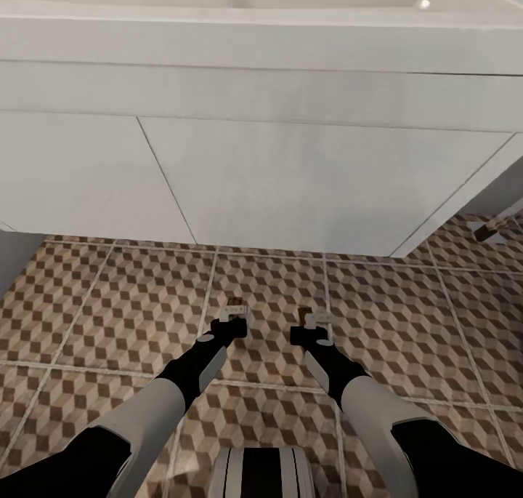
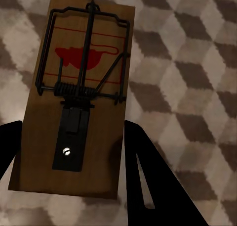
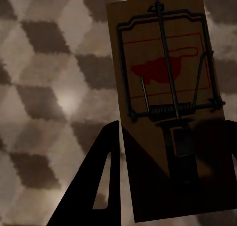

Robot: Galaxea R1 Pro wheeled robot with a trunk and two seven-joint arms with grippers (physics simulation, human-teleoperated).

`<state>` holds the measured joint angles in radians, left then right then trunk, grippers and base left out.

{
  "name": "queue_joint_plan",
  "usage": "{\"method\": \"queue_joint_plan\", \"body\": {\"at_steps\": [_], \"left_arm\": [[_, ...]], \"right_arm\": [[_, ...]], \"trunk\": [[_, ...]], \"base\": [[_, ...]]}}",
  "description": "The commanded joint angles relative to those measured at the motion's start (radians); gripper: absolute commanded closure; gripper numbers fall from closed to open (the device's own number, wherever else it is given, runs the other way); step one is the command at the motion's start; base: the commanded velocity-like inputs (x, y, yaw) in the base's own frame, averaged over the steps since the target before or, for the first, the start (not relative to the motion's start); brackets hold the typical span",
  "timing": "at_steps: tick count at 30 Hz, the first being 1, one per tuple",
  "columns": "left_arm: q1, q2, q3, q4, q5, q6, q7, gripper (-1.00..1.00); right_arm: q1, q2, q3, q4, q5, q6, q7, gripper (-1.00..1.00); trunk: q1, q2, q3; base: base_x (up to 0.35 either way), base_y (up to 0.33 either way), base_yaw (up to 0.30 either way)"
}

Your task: Take the four mousetraps from the cabinet in the bathroom and place them on the bathroom floor. Make sure all four end up on the same floor surface, and ensure that at least two of them are either under or directly next to the same bathroom sink.

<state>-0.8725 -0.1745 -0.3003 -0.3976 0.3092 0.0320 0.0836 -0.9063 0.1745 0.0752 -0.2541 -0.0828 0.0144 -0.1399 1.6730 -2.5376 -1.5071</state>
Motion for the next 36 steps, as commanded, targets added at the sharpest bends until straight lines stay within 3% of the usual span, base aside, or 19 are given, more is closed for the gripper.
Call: {"method": "queue_joint_plan", "body": {"at_steps": [1, 6, 15, 36], "left_arm": [[0.0, 0.0, -0.005, -0.001, 0.001, 0.005, 0.01, 1.0], [0.0, 0.0, -0.005, -0.001, 0.001, 0.006, 0.01, 1.0], [0.0, 0.0, -0.005, -0.003, 0.001, 0.006, 0.01, 1.0], [0.0, 0.0, -0.004, -0.002, 0.001, 0.005, 0.01, 1.0]], "right_arm": [[0.0, 0.0, 0.008, -0.001, -0.011, 0.001, -0.005, 1.0], [0.0, 0.0, 0.008, -0.001, -0.011, 0.001, -0.005, 1.0], [0.0, 0.0, 0.008, -0.001, -0.011, 0.001, -0.005, 1.0], [0.0, 0.0, 0.008, -0.001, -0.011, -0.019, -0.004, 1.0]], "trunk": [[0.0, 0.0, -0.001], [0.0, 0.0, -0.001], [0.004, -0.002, -0.035], [0.004, -0.002, -0.035]], "base": [[0.008, 0.0, 0.0], [0.002, 0.0, 0.0], [0.0, 0.0, 0.0], [0.003, 0.0, 0.0]]}}
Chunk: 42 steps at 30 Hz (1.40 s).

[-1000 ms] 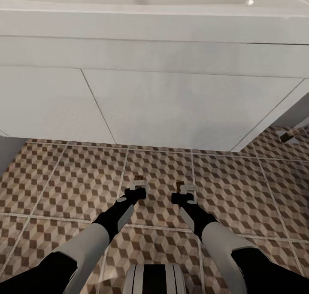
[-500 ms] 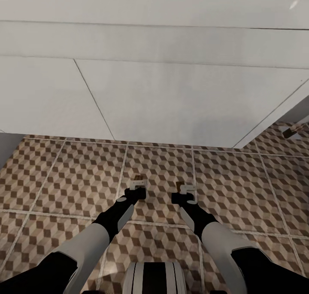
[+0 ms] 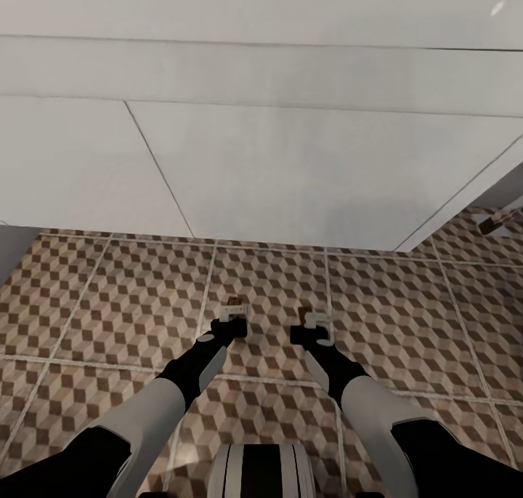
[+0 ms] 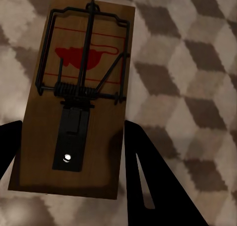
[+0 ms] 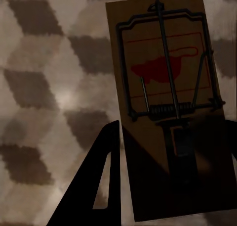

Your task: Take the four mousetraps from the cabinet in the bathroom and place them on the bathroom floor. Make sure all four end up on the same floor surface, and ensure that at least two of them are either under or directly next to the same bathroom sink.

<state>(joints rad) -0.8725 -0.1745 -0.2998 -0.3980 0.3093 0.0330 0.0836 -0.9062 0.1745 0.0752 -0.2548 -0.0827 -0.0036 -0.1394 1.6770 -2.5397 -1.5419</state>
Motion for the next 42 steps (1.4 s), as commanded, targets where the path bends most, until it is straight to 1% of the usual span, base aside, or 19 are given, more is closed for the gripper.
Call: {"method": "queue_joint_plan", "body": {"at_steps": [1, 5, 15, 16, 17, 20, 22, 24, 29, 30, 32, 33, 35, 40, 42], "left_arm": [[0.0, 0.0, -0.004, -0.001, 0.001, 0.004, 0.01, 1.0], [0.0, 0.0, -0.004, -0.001, 0.001, 0.004, 0.01, 1.0], [0.0, 0.0, -0.004, -0.001, 0.001, 0.0, 0.01, 1.0], [0.0, 0.0, -0.004, -0.001, 0.001, 0.0, 0.01, 1.0], [0.0, 0.0, -0.004, -0.001, 0.001, -0.001, 0.01, 1.0], [0.0, 0.0, -0.005, -0.001, 0.001, 0.001, 0.011, 1.0], [0.0, 0.0, -0.005, 0.002, 0.001, 0.001, 0.013, 1.0], [0.0, 0.0, -0.005, 0.003, 0.001, 0.003, 0.016, 1.0], [-0.002, 0.0, -0.005, 0.004, 0.001, 0.021, 0.02, 1.0], [-0.009, 0.0, -0.005, 0.004, 0.001, 0.035, 0.02, 1.0], [-0.043, 0.0, -0.005, 0.004, 0.002, 0.068, 0.021, 1.0], [-0.062, 0.0, -0.005, 0.004, 0.002, 0.078, 0.021, 1.0], [-0.081, 0.0, -0.005, 0.004, 0.002, 0.088, 0.022, 1.0], [-0.109, 0.0, -0.005, 0.005, 0.002, 0.107, 0.022, 1.0], [-0.12, 0.0, -0.005, 0.005, 0.002, 0.113, 0.022, 1.0]], "right_arm": [[0.0, 0.0, 0.008, 0.0, -0.011, -0.008, -0.005, 1.0], [0.0, 0.0, 0.008, 0.0, -0.01, -0.046, 0.001, 1.0], [0.001, 0.0, 0.011, 0.0, -0.009, -0.055, 0.003, 1.0], [0.001, 0.0, 0.018, 0.0, -0.009, -0.055, 0.003, 1.0], [0.001, 0.0, 0.034, 0.0, -0.009, -0.055, 0.003, 1.0], [0.001, 0.0, 0.103, 0.0, -0.01, -0.055, 0.003, 1.0], [0.0, 0.0, 0.123, 0.0, -0.01, -0.055, 0.003, 1.0], [0.0, 0.0, 0.132, 0.002, -0.011, -0.055, 0.003, 1.0], [-0.002, 0.0, 0.137, 0.016, -0.011, -0.046, 0.003, 1.0], [-0.002, 0.0, 0.137, 0.018, -0.011, -0.044, 0.003, 1.0], [-0.004, 0.0, 0.138, 0.019, -0.011, -0.041, 0.003, 1.0], [-0.007, 0.0, 0.138, 0.02, -0.011, -0.041, 0.002, 1.0], [-0.019, 0.0, 0.138, 0.02, -0.012, -0.04, 0.002, 1.0], [-0.062, 0.0, 0.138, 0.021, -0.012, -0.033, 0.001, 1.0], [-0.07, 0.0, 0.138, 0.021, -0.012, -0.025, 0.001, 1.0]], "trunk": [[0.0, 0.0, -0.001], [0.0, 0.0, -0.001], [0.0, 0.0, -0.001], [0.0, 0.0, -0.001], [0.0, 0.0, -0.001], [0.0, 0.0, -0.001], [0.0, 0.0, -0.001], [0.0, 0.0, -0.001], [0.0, 0.0, -0.001], [0.0, 0.0, -0.001], [0.0, 0.0, -0.001], [0.0, 0.0, -0.001], [0.0, 0.0, -0.001], [0.0, 0.0, -0.001], [0.0, 0.0, -0.001]], "base": [[0.086, 0.0, 0.0], [0.224, 0.0, 0.0], [0.058, 0.0, 0.0], [0.003, 0.0, 0.0], [0.002, 0.0, 0.0], [0.0, 0.0, 0.0], [0.0, 0.0, 0.0], [0.0, 0.0, 0.0], [0.0, 0.0, 0.0], [0.0, 0.0, 0.0], [0.0, 0.0, 0.0], [0.0, 0.0, 0.0], [0.0, 0.0, 0.0], [0.0, 0.0, 0.0], [0.0, 0.0, 0.0]]}}
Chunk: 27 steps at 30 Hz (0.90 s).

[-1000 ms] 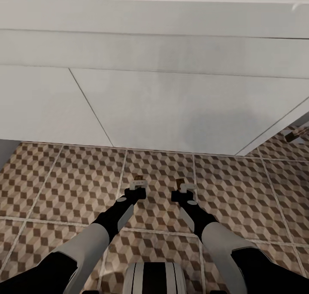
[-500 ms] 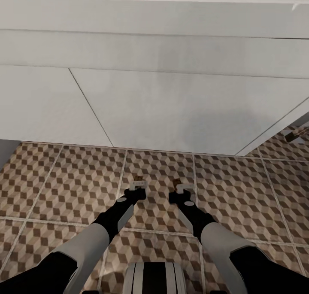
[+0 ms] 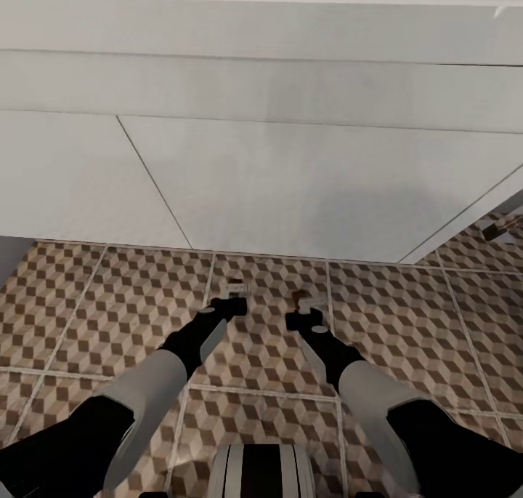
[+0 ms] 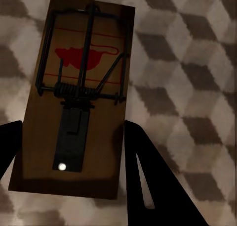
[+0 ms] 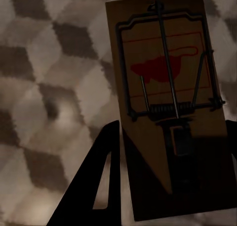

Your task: Take the four mousetraps from the cabinet in the bathroom and place them on the bathroom floor. Make sure all four end up on the same floor surface, and ensure that at least two of them are either under or directly next to the same bathroom sink.

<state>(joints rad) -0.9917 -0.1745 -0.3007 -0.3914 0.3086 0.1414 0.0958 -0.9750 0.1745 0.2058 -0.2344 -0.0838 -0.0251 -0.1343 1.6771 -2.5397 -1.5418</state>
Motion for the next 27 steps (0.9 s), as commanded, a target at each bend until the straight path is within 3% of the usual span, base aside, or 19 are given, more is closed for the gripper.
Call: {"method": "queue_joint_plan", "body": {"at_steps": [1, 19, 27], "left_arm": [[-0.007, 0.0, -0.005, -0.001, 0.003, 0.008, 0.01, 1.0], [-0.06, 0.0, -0.005, 0.012, 0.005, 0.047, 0.009, 1.0], [-0.065, 0.0, -0.004, 0.012, 0.028, 0.046, 0.009, 1.0]], "right_arm": [[-0.006, 0.0, 0.007, 0.001, -0.011, 0.005, -0.004, 1.0], [-0.075, 0.0, 0.002, 0.001, -0.016, 0.047, -0.014, 1.0], [-0.077, 0.0, -0.108, 0.004, -0.018, 0.034, -0.014, 1.0]], "trunk": [[0.0, 0.0, -0.001], [0.0, 0.0, -0.001], [0.0, 0.0, -0.001]], "base": [[0.0, 0.0, 0.0], [0.0, 0.0, 0.0], [0.0, 0.0, 0.0]]}}
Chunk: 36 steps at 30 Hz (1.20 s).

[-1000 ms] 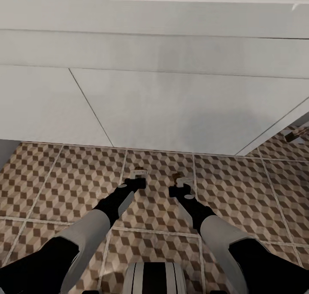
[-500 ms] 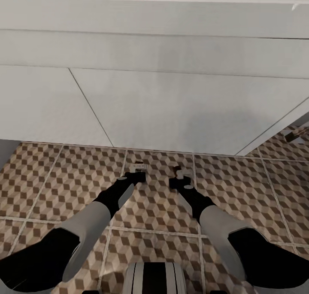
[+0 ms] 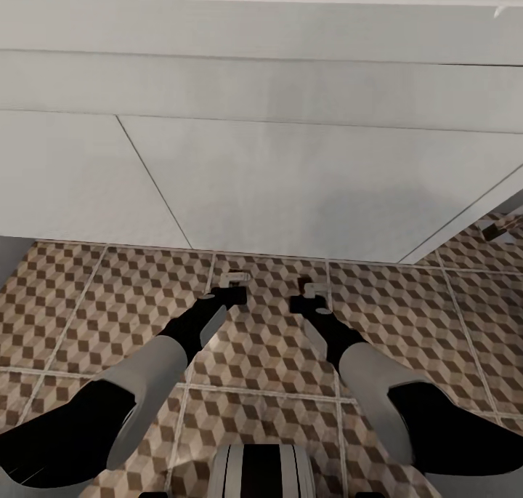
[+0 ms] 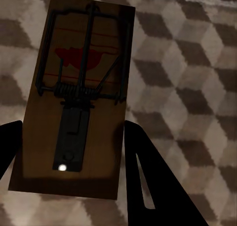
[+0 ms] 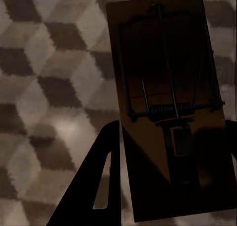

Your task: Take the four mousetraps from the cabinet in the bathroom and place them on the bathroom floor. Make sure all four end up on the same floor surface, and ensure that at least two of them are either under or directly next to the same bathroom sink.

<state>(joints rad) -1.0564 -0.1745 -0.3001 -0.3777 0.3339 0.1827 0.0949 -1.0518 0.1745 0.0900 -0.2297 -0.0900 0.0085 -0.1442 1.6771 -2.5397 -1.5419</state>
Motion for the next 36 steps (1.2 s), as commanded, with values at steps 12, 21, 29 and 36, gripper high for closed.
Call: {"method": "queue_joint_plan", "body": {"at_steps": [12, 21, 29, 36], "left_arm": [[-0.001, 0.0, -0.004, -0.003, 0.006, 0.001, 0.009, 1.0], [-0.001, 0.0, -0.004, -0.007, 0.007, 0.001, 0.008, 1.0], [-0.001, 0.0, -0.004, -0.007, 0.007, 0.001, 0.008, 1.0], [-0.001, 0.0, -0.004, -0.007, 0.007, 0.001, 0.006, 1.0]], "right_arm": [[-0.001, 0.0, -0.029, 0.092, -0.01, -0.193, -0.005, 1.0], [-0.001, 0.0, -0.025, 0.107, -0.007, -0.231, -0.005, 1.0], [-0.001, 0.0, -0.023, 0.109, -0.004, -0.279, -0.005, 1.0], [-0.001, 0.0, -0.021, 0.11, -0.002, -0.288, -0.005, 1.0]], "trunk": [[0.0, 0.0, -0.001], [0.0, 0.0, -0.001], [0.0, 0.0, -0.001], [0.0, 0.0, -0.001]], "base": [[0.0, 0.0, 0.0], [0.0, 0.0, 0.0], [0.0, 0.0, 0.0], [0.0, 0.0, 0.0]]}}
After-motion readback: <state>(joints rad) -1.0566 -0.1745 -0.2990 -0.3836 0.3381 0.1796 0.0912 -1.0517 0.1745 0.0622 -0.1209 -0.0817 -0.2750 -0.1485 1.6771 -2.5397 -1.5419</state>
